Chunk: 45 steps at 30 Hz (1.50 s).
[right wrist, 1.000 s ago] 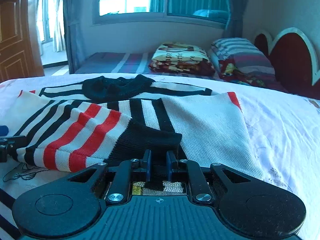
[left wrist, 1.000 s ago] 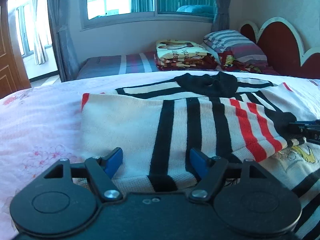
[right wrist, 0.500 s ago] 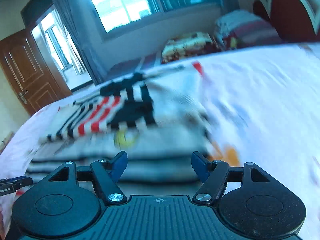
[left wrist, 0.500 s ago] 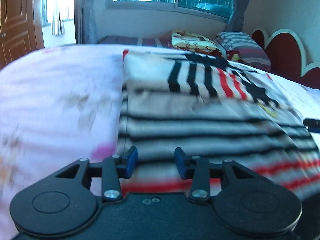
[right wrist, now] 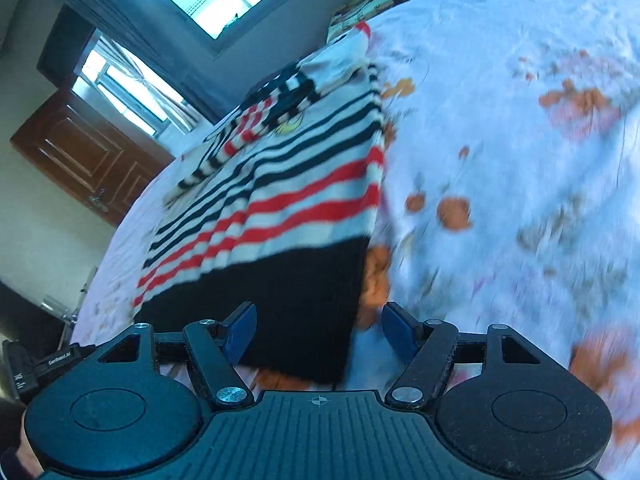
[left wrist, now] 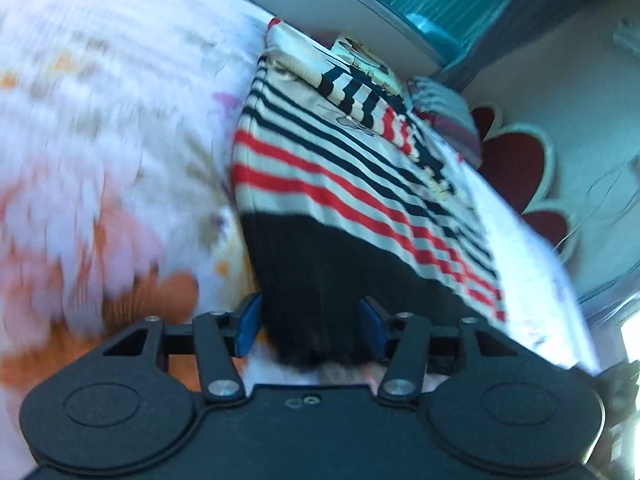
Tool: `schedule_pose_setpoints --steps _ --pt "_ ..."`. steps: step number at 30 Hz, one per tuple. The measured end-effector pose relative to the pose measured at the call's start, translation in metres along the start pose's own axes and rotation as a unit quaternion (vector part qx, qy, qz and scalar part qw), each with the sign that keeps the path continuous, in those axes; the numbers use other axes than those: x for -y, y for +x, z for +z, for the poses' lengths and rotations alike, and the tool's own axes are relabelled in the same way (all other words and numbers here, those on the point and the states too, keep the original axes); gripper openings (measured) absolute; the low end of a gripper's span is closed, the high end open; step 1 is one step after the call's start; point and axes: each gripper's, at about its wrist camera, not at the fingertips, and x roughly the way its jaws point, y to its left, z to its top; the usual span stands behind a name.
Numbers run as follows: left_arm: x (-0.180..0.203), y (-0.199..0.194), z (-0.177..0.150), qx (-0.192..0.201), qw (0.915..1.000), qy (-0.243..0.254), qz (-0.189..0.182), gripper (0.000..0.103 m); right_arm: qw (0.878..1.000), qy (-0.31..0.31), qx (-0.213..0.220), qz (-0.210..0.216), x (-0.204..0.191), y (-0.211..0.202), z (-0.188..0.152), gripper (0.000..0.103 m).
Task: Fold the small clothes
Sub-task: 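Lift the hem with both tools and fold it over toward the collar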
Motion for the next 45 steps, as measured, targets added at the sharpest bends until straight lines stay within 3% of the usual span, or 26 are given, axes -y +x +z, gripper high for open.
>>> schedule_pose_setpoints --steps 5,7,9,14,23,26,28,29,30,31,36,38,40,42,45 --pt "-0.015 0.003 0.003 0.015 0.9976 -0.058 -0.034 0.050 0.999 0.048 0.012 0.022 0.006 0.003 -0.001 0.069" --pt "-0.018 0.011 0.011 0.016 0.9968 -0.064 -0.046 0.049 0.998 0.061 0.016 0.028 0.010 0.012 0.009 0.069" --pt "-0.019 0.021 0.022 0.014 0.9962 -0.067 -0.054 0.049 0.996 0.077 0.019 0.033 0.014 0.022 0.023 0.063" --pt "-0.015 0.044 0.039 0.008 0.9957 -0.062 -0.068 0.050 0.994 0.098 0.020 0.048 0.018 0.046 0.046 0.062" --pt "-0.019 0.028 0.008 -0.005 0.9946 -0.037 -0.097 0.047 0.997 0.066 0.003 0.049 0.011 0.023 0.010 0.050" --pt "-0.028 0.033 0.014 -0.004 0.9924 -0.069 -0.102 0.040 0.996 0.081 0.004 0.049 0.012 0.028 0.014 0.049" --pt "-0.031 0.038 0.018 -0.004 0.9922 -0.082 -0.095 0.030 0.997 0.066 0.001 0.040 0.005 0.035 0.020 0.048" --pt "-0.030 0.039 0.019 -0.005 0.9929 -0.080 -0.087 0.027 0.998 0.053 -0.003 0.027 0.001 0.038 0.023 0.031" --pt "-0.029 0.040 0.020 -0.005 0.9946 -0.075 -0.072 0.010 0.999 0.037 -0.013 -0.004 -0.005 0.043 0.026 0.005" --pt "-0.027 0.038 0.020 -0.005 0.9965 -0.065 -0.052 0.006 0.999 0.023 -0.021 -0.029 -0.008 0.045 0.029 0.004" --pt "-0.020 -0.010 0.020 0.080 0.9935 -0.041 -0.071 0.006 0.998 -0.009 0.056 0.016 -0.024 -0.003 0.035 0.004" --pt "-0.021 -0.005 0.020 0.062 0.9971 -0.015 -0.040 0.006 0.999 -0.016 0.048 0.008 -0.019 0.000 0.030 0.004" --pt "-0.027 0.016 0.016 0.025 0.9995 -0.014 -0.011 0.006 0.999 0.010 -0.008 -0.031 0.000 0.027 0.024 0.004" --pt "-0.030 0.019 0.015 0.033 0.9985 -0.037 -0.024 0.006 0.997 0.071 -0.004 -0.003 0.018 0.031 0.021 0.004" --pt "-0.029 0.016 0.018 0.038 0.9980 -0.044 -0.027 0.006 0.998 0.069 0.013 0.004 0.016 0.022 0.020 0.004"
